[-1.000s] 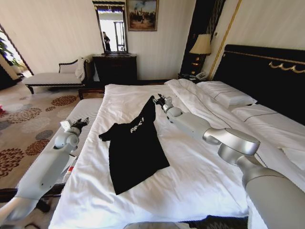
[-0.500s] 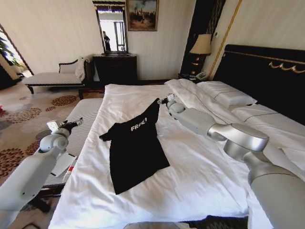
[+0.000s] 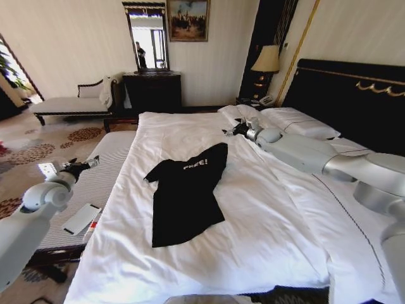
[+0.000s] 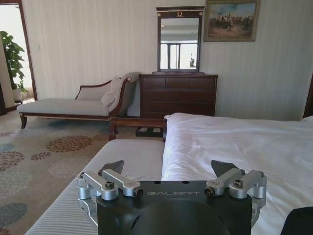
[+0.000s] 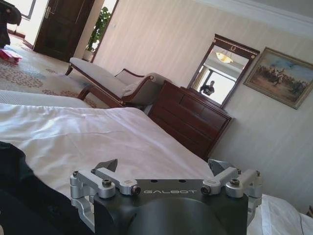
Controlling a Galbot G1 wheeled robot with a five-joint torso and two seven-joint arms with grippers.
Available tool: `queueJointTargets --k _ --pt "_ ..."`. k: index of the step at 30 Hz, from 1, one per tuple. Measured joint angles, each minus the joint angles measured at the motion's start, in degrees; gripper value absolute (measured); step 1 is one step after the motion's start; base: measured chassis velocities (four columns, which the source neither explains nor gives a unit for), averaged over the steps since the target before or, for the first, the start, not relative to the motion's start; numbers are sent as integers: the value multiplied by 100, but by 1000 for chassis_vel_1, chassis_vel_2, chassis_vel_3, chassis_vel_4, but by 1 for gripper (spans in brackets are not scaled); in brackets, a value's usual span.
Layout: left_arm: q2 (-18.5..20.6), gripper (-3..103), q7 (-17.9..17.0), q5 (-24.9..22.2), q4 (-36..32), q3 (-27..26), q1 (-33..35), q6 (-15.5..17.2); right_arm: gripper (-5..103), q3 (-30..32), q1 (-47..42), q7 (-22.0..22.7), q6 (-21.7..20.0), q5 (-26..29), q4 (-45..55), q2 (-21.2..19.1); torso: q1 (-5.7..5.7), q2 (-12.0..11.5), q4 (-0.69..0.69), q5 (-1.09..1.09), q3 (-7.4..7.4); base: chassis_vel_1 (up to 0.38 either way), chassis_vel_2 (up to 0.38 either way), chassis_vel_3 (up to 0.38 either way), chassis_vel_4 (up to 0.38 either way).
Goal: Fold the clothes on the bed.
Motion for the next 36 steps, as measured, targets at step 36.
queueJointTargets --k 36 --pt "-782 100 624 1029 199 -1590 1773 -791 100 1381 -687 2408 -87 646 3196 3708 2 -1 -2 2 1 0 0 0 0"
